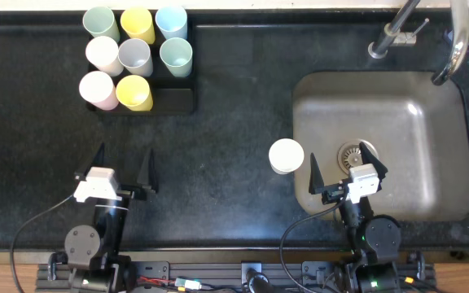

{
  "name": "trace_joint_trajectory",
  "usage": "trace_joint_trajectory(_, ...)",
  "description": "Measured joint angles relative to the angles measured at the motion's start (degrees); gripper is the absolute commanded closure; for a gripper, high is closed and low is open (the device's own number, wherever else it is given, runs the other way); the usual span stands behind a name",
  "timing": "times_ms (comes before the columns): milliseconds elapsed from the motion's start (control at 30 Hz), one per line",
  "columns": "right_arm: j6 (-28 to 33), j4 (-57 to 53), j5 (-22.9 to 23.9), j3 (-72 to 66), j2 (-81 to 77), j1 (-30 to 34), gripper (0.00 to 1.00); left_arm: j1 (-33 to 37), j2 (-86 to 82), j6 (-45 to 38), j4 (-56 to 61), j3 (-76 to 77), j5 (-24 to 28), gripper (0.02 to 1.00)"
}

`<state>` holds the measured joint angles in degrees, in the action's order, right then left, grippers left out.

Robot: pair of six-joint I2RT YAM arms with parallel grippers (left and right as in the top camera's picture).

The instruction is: Store Cups

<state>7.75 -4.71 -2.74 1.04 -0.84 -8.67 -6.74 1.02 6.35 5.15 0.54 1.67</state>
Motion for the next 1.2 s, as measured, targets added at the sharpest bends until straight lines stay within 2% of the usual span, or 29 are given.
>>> trace_joint_trajectory(233, 0.0, 0.0, 0.0, 0.0, 0.0, 0.0, 0.003, 0.0, -0.2, -0.8, -9.5, 0.0, -0.2, 0.018)
trace_joint_trajectory(1200, 0.0, 0.0, 0.0, 0.0, 0.0, 0.0, 0.003, 0.0, -0.2, -0.8, -9.6, 0.0, -0.2, 0.018)
